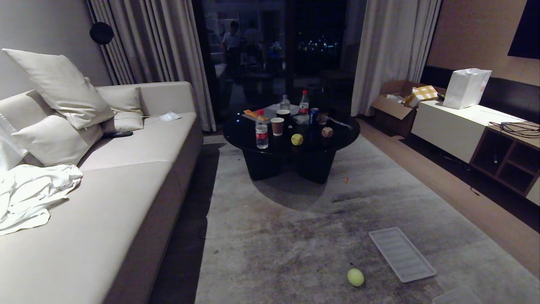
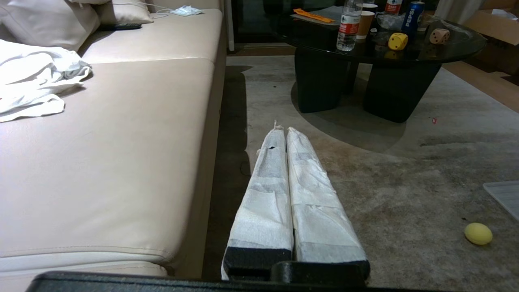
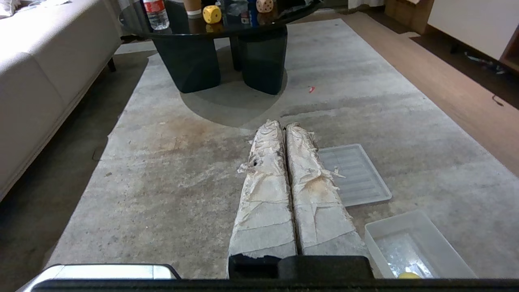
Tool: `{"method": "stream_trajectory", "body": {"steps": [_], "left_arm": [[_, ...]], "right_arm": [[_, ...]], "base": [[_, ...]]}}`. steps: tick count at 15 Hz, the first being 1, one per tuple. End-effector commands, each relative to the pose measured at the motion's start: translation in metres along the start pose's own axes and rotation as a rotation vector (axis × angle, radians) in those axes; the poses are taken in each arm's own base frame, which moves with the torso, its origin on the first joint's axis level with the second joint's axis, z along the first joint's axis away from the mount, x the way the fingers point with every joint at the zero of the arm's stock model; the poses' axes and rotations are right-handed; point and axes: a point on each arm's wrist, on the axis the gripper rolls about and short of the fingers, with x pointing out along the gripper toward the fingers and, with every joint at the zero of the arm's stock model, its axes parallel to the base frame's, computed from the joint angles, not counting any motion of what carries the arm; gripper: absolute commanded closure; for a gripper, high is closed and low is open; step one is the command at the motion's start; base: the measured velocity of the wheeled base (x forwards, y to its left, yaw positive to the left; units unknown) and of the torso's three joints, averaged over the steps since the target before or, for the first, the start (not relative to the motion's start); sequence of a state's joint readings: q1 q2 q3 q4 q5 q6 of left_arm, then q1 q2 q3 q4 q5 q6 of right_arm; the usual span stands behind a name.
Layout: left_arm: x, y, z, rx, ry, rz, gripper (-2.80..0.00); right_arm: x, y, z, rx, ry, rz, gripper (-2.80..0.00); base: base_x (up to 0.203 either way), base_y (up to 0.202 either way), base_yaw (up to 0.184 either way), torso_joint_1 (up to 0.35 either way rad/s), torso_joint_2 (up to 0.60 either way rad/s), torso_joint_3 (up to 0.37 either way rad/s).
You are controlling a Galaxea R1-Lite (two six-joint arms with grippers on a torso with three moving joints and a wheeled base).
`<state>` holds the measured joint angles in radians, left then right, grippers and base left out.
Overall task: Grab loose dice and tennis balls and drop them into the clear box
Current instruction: Find toys out of the box
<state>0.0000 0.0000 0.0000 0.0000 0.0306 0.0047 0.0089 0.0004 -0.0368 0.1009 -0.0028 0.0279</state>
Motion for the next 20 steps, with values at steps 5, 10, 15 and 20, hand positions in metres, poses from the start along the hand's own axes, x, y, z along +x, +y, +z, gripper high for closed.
{"method": "stream_trajectory", "body": {"steps": [5,10,15,20], "left_arm": [[0.0002,0.0001,-0.0004,-0.012,0.003,0.006,0.0],[0.0002,0.0001,-0.0004,-0.011,0.003,0.006,0.0],[0.0002,0.0001,-0.0002,-0.009,0.002,0.006,0.0],[0.0002,0.0001,-0.0004,-0.006,0.003,0.003,0.0]], "right_arm": [[0.0001,0.0,0.0,0.0,0.001,0.0,0.0],[0.0001,0.0,0.0,0.0,0.001,0.0,0.0],[0.0001,0.0,0.0,0.0,0.001,0.0,0.0],[0.0001,0.0,0.0,0.0,0.001,0.0,0.0]], "base": [[0.0,0.0,0.0,0.0,0.0,-0.005],[0.0,0.0,0.0,0.002,0.0,-0.168],[0.0,0.0,0.0,0.003,0.0,-0.197],[0.0,0.0,0.0,0.001,0.0,-0.194]]}}
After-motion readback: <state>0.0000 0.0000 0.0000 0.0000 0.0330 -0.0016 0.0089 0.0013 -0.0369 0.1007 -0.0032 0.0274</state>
